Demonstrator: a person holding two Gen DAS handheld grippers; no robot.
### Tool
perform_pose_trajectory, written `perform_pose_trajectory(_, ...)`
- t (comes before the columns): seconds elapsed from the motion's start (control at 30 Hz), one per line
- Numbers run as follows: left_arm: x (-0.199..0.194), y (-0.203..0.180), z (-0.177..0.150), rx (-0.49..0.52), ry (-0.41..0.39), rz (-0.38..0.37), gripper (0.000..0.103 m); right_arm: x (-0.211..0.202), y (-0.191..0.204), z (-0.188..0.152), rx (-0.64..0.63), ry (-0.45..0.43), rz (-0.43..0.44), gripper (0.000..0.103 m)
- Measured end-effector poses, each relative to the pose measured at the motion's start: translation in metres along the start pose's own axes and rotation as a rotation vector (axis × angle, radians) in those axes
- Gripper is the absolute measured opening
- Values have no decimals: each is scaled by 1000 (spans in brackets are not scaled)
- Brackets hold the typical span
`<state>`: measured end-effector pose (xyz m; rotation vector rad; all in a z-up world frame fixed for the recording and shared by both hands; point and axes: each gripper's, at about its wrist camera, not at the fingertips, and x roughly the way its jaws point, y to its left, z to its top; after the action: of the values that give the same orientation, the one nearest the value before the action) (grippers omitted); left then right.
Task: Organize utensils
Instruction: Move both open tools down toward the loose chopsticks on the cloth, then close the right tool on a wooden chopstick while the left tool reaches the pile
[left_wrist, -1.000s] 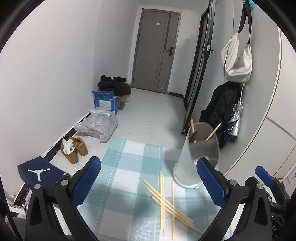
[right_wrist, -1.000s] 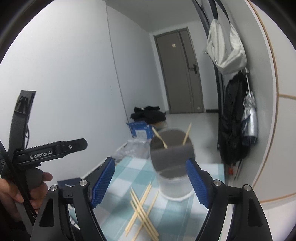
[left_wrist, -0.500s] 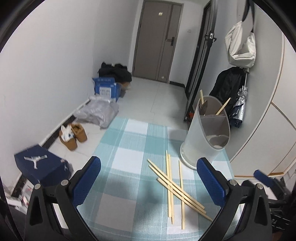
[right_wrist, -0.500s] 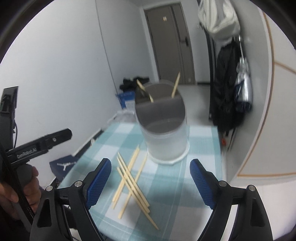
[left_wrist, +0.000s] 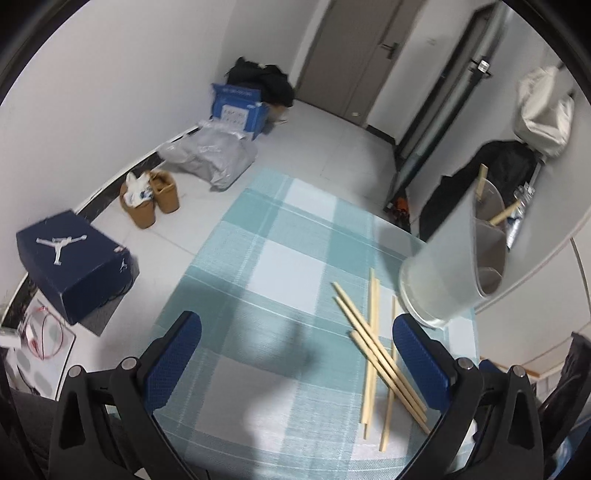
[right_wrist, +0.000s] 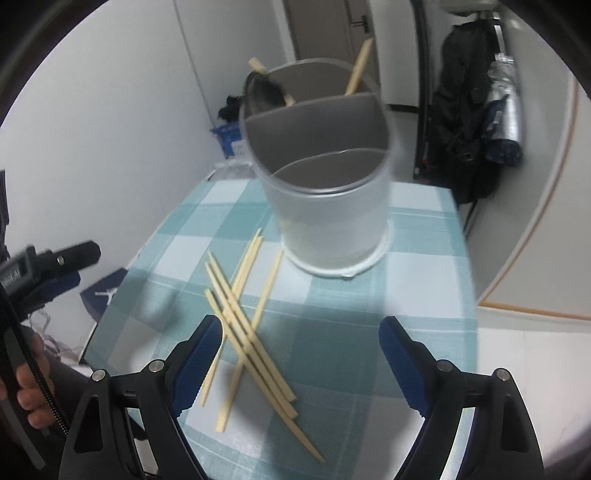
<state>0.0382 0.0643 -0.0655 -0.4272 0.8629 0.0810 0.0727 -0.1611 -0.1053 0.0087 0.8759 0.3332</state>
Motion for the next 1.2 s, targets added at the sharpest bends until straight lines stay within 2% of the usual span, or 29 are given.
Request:
perform_pose_trajectory(0.07,0,6,4,-19,-5,16,102,10,11,4,-33,19,15,86)
perform_pose_trajectory(0.2,-3,18,14,-54,-30,43,102,29,38,14,-125,67,59,66)
perform_pose_trajectory(0.33,-8,35,22,-115,-58,63,102,52,66,23,-187,92,93,61)
perform_pose_trajectory(0.37,-8,38,23,-128,-59,67,102,58,72,26,-201,97,86,60)
perform_pose_trajectory(0.43,-9,45,25,-156,-62,77,102,75,89,31,-249,113,19,59)
perform_pose_trajectory(0.5,-7,48,27,-162,-70,88,102,89,100,36,-280,126,4,55)
perform_pose_trajectory(0.67,-8,58,32,-184,-92,116,102,117,109,52,-279,166,0,36)
perform_pose_trajectory(0.8,-6,69,33,-221,-81,108,102,130,112,59,-289,200,9,21)
perform_pose_trajectory(1.1,-6,71,36,-248,-61,68,102,146,117,60,-326,248,-37,16)
perform_pose_trajectory(1.17,-6,71,36,-255,-62,59,102,146,120,61,-358,254,-36,8)
perform_pose_trajectory(1.2,-7,71,36,-258,-62,59,102,146,122,61,-369,253,-46,7)
